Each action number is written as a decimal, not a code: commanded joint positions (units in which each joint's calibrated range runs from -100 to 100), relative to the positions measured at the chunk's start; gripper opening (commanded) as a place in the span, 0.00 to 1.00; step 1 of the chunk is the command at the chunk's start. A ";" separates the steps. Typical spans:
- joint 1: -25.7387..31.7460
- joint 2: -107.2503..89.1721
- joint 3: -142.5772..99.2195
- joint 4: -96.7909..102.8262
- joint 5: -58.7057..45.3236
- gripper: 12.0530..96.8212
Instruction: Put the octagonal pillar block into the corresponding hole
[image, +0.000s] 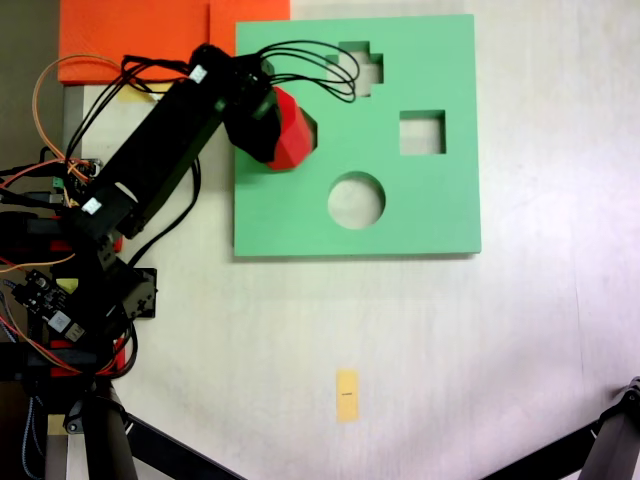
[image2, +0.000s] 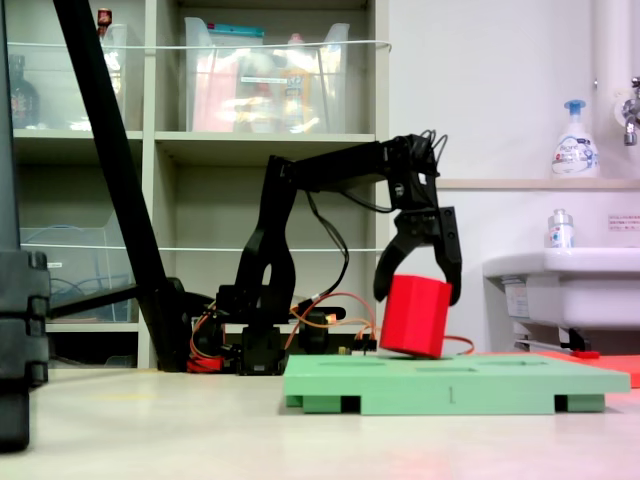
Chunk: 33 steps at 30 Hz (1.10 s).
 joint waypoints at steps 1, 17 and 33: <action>-0.34 -0.06 1.63 5.36 0.59 0.27; 0.98 3.15 1.23 8.44 4.84 0.27; 1.66 5.52 -0.66 8.53 -0.88 0.27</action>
